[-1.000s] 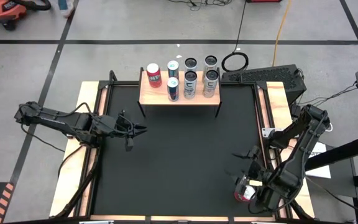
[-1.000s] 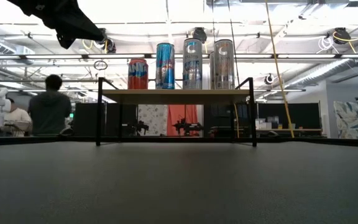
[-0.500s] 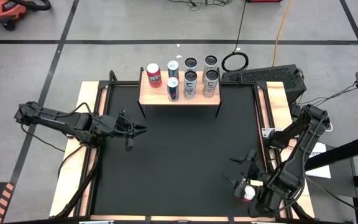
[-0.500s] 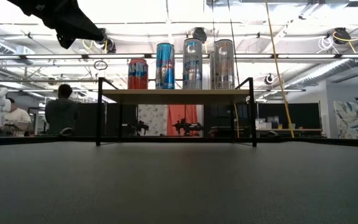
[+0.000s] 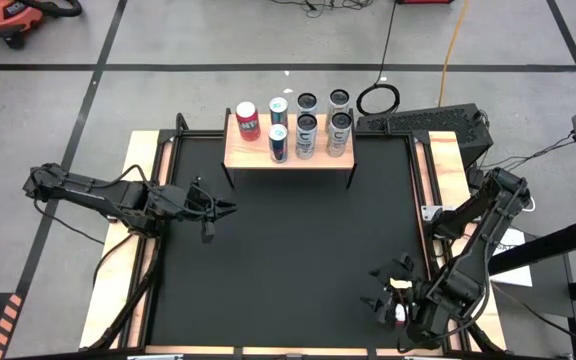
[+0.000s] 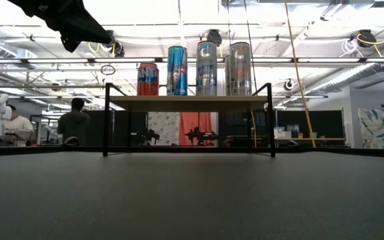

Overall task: Place canned beverage on shelf
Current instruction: Put the red soda can on the shelf aligned with the other red soda can

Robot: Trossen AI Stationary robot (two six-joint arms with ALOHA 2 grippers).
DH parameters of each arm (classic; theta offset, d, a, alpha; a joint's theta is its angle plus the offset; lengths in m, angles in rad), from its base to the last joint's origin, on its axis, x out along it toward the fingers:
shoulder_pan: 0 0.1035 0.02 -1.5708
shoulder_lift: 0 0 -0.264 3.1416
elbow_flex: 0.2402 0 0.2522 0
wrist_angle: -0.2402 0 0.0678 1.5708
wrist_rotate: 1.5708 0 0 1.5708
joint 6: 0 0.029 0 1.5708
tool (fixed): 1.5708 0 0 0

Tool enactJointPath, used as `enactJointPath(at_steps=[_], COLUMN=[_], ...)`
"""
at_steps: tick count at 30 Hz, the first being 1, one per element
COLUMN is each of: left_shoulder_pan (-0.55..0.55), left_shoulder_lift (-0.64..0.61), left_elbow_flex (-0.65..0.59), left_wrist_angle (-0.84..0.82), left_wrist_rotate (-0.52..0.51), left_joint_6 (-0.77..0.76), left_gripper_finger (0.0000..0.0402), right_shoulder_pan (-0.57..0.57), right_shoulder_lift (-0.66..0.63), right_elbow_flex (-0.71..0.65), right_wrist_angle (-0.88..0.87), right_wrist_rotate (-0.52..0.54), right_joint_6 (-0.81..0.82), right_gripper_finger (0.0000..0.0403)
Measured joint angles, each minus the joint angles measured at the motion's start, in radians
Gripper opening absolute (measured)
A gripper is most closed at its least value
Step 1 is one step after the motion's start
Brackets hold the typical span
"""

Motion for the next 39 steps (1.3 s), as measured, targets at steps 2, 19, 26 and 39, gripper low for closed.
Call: enactJointPath(at_steps=[2,19,26,39], left_shoulder_pan=[0.000,0.000,0.000,0.000], left_shoulder_lift=[0.000,0.000,0.000,0.000], left_elbow_flex=[0.000,0.000,0.000,0.000], left_wrist_angle=[0.000,-0.001,-0.030,-0.042], left_wrist_rotate=[0.000,0.014,0.015,0.015], left_joint_6=[0.000,-0.025,-0.025,-0.025], left_gripper_finger=[0.0060,0.0060,0.0060,0.0060], right_shoulder_pan=[-0.007,0.026,0.078,0.097], right_shoulder_lift=[-0.001,0.015,0.040,0.178], right_elbow_flex=[0.026,0.103,0.103,0.103], right_wrist_angle=[0.000,-0.303,-0.289,-0.274], right_wrist_rotate=[-0.091,-0.435,-0.436,-0.516], right_joint_6=[0.006,0.360,0.507,0.575], right_gripper_finger=[0.0322,0.0322,0.0322,0.0322])
